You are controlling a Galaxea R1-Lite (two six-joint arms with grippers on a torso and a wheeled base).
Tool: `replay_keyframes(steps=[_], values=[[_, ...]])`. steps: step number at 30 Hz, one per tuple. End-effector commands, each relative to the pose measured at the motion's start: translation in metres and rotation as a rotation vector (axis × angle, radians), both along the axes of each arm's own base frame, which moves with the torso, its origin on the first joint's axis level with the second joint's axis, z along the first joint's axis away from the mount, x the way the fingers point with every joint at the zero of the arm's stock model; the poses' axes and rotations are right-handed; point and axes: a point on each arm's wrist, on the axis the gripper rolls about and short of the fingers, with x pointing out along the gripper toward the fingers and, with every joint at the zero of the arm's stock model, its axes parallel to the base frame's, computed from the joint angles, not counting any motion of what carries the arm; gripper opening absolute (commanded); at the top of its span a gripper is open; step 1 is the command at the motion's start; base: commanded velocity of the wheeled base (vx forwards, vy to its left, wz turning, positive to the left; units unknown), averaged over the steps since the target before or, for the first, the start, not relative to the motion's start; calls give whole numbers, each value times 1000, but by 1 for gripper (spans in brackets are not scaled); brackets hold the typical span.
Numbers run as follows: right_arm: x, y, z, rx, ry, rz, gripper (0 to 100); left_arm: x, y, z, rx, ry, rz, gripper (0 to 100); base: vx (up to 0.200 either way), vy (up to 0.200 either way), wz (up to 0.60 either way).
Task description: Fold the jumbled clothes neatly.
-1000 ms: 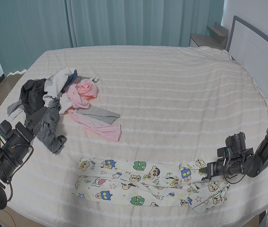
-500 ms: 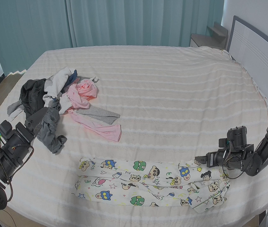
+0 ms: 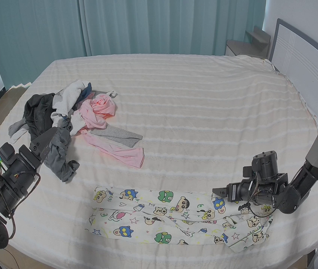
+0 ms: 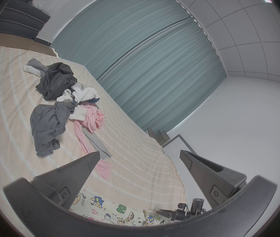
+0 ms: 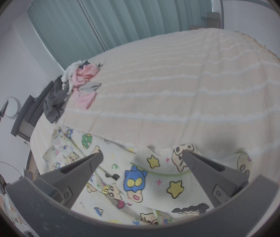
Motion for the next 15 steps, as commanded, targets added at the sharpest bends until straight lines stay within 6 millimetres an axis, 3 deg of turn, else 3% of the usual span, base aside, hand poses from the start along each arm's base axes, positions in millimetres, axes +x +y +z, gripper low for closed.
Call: replay_keyframes(steps=[1,6,10,14,15], values=[[2,-10,-37,-73,103,-59,100,-1,-1,1,-1,-11,-7,100,0,0,0],[-3,-23,-43,-130,124,-119,100,1,-1,-2,1,-1,-5,100,0,0,0],[-13,-26,-35,-130,119,-124,100,2,-1,-3,2,8,-5,100,0,0,0],[-21,-25,-12,-100,42,-135,100,3,-1,-4,2,10,-5,100,0,0,0],[-27,-26,5,-82,-21,-148,100,3,-1,-5,2,16,-3,100,0,0,0]])
